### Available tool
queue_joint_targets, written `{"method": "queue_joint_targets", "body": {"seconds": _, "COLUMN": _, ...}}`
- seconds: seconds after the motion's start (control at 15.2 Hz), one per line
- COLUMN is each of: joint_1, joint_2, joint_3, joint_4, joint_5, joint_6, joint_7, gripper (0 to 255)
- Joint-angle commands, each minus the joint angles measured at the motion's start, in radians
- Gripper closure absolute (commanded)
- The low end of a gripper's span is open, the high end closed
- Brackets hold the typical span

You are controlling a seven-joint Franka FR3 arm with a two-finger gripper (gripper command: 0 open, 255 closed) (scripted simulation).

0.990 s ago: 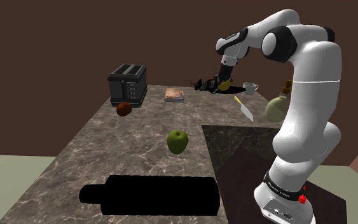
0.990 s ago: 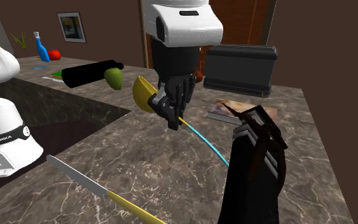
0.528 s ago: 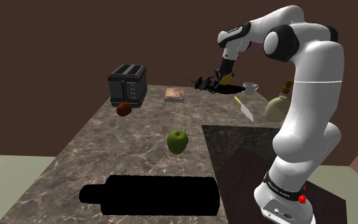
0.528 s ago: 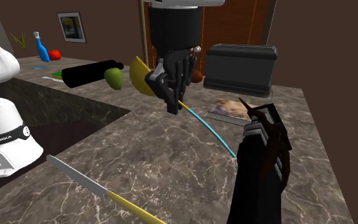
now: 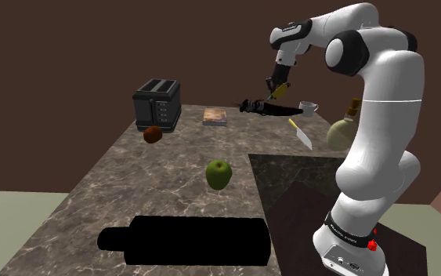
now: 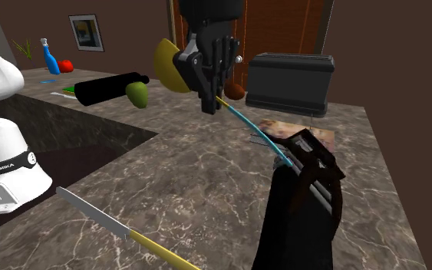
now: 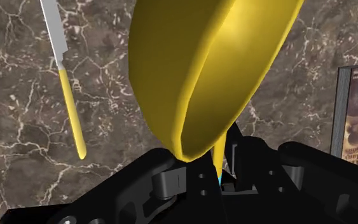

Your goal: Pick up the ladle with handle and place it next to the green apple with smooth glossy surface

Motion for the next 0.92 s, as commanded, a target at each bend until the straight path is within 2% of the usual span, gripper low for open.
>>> {"method": "queue_joint_targets", "body": {"seconds": 0.0, "joint_1": 0.017, "joint_2": -0.031, "joint_3": 0.005, "joint_4": -0.027, "joint_5": -0.009, "joint_6": 0.001, "joint_7": 0.022, "gripper": 255}}
{"method": "queue_joint_targets", "body": {"seconds": 0.4, "joint_1": 0.110, "joint_2": -0.184, "joint_3": 0.052, "joint_4": -0.227, "joint_5": -0.052, "joint_6": 0.074, "joint_7": 0.151, "gripper": 255}}
{"method": "queue_joint_targets", "body": {"seconds": 0.86, "joint_1": 0.197, "joint_2": -0.316, "joint_3": 0.128, "joint_4": -0.390, "joint_5": -0.077, "joint_6": 0.133, "joint_7": 0.313, "gripper": 255}}
